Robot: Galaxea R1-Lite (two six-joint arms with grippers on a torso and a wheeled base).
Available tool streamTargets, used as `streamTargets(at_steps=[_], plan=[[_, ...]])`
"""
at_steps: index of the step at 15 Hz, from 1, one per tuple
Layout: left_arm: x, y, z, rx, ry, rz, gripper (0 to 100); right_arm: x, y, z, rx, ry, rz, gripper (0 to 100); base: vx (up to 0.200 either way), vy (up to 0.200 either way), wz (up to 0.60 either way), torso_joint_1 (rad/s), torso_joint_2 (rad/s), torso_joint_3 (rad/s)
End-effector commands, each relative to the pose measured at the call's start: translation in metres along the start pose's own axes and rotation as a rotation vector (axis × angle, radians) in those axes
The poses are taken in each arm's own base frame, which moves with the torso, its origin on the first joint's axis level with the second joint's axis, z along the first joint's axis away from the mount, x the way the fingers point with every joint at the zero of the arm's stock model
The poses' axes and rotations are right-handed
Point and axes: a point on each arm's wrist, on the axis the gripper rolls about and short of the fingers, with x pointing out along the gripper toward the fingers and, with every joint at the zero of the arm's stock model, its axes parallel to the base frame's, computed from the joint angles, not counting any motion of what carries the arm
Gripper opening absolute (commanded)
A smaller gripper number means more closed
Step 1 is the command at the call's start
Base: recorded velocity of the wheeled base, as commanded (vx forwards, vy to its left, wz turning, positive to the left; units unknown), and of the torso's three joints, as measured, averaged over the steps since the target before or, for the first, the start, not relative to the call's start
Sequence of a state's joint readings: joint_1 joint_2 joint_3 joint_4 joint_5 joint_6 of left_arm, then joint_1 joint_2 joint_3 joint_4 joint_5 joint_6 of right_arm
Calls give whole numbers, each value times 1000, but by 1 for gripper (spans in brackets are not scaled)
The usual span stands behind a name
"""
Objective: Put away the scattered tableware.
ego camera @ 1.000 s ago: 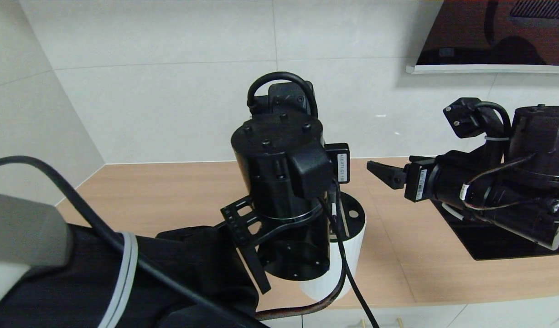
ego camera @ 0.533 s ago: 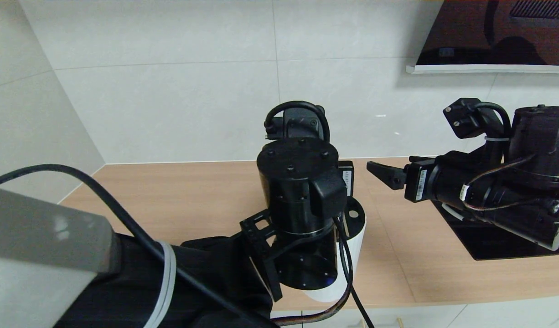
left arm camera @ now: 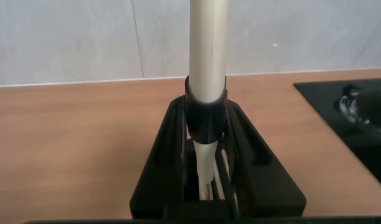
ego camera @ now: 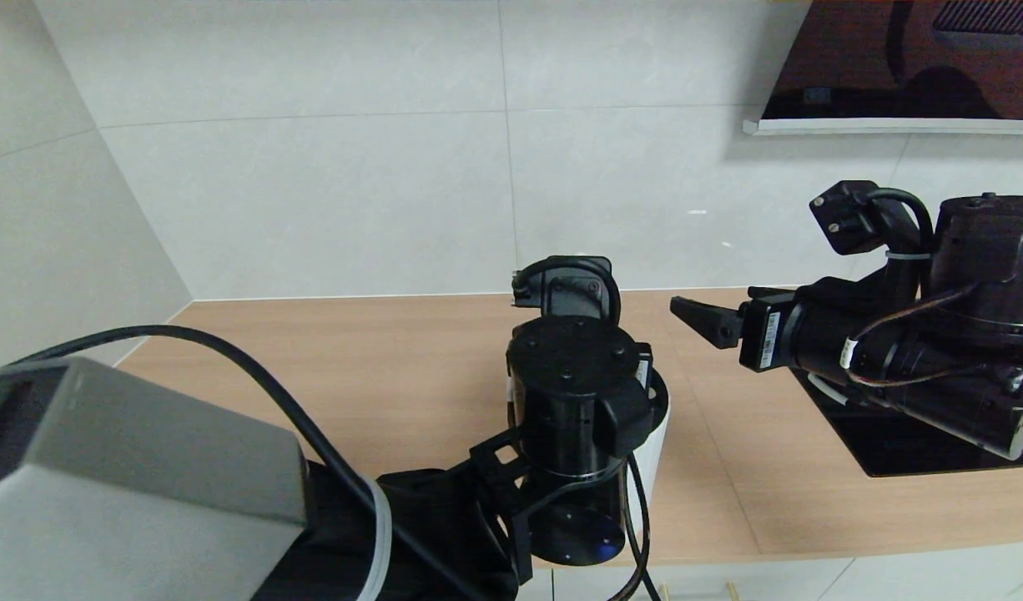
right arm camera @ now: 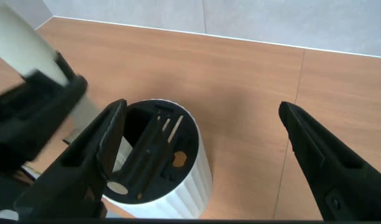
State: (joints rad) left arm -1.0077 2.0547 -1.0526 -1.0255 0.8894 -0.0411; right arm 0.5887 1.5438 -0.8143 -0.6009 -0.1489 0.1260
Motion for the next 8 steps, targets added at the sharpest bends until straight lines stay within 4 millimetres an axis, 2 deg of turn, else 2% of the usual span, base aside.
streamTargets(at_steps=[1,8], plan=[[1,-2,-11,21,18,-1,0,1,0,0,0,2,-1,100,0,0,0,0,0,0],[0,-7,-26,54,44,-9,0,3,0,-3,-2,9,-1,100,0,0,0,0,0,0]])
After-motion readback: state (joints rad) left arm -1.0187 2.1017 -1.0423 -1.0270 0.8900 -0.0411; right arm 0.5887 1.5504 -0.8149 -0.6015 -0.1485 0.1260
